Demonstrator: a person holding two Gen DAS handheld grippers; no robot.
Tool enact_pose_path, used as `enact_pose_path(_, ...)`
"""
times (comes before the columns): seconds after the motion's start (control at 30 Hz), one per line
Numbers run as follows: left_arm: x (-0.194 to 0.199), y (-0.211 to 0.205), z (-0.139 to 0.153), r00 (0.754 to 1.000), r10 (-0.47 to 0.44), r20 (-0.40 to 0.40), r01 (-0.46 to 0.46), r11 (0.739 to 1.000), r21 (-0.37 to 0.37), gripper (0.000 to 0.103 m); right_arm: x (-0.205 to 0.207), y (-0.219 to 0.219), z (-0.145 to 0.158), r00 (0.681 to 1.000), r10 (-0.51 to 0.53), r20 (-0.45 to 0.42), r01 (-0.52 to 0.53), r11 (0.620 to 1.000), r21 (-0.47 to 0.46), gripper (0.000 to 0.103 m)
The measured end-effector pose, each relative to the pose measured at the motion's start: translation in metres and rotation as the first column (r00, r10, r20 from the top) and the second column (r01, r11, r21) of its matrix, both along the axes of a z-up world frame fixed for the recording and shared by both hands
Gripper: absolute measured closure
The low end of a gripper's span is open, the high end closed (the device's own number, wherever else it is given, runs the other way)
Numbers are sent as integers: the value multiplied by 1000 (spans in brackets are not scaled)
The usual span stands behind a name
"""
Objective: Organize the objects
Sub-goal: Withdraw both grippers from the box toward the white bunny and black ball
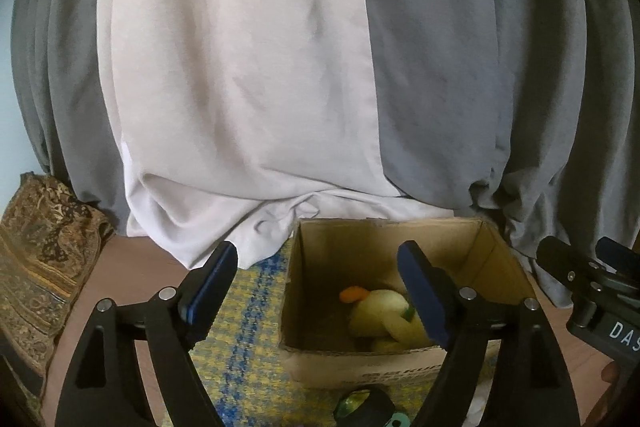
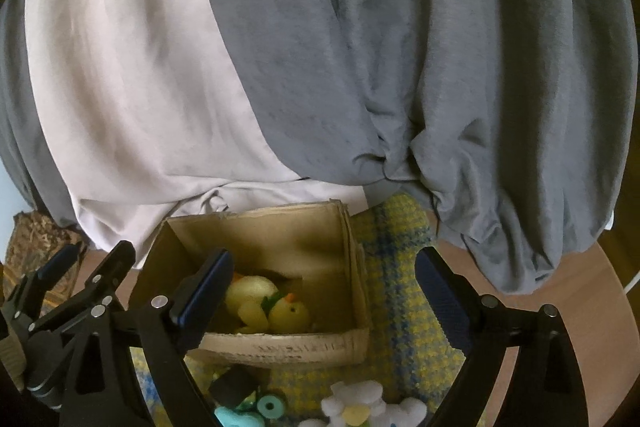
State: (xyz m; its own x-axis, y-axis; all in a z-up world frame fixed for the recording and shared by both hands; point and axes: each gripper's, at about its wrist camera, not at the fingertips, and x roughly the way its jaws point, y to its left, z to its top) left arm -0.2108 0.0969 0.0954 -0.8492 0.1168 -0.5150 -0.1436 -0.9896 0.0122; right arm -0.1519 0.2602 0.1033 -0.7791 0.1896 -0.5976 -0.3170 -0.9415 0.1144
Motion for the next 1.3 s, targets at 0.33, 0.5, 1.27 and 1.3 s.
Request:
enact_pose_path(0.33, 23, -6, 5, 999, 38, -16, -38, 999, 5, 12, 19, -3, 2, 1000, -15, -6, 15, 1000, 1, 3)
enact_pose_path(0.5, 33, -5, 5, 999, 34, -20, -34, 999, -3, 11, 29, -3, -1, 1000, -12, -1, 12, 1000, -5, 2)
enact_pose_path(1.27, 80, -5, -29, 999, 30, -15, -30, 999, -12, 2, 72, -7, -36, 999, -28, 32, 28, 1000, -2, 1)
enact_pose_path(1.3, 82, -5, -32, 999, 31, -15, -31, 999, -17, 1, 73, -7, -40, 999, -27, 40, 27, 1000, -3, 1)
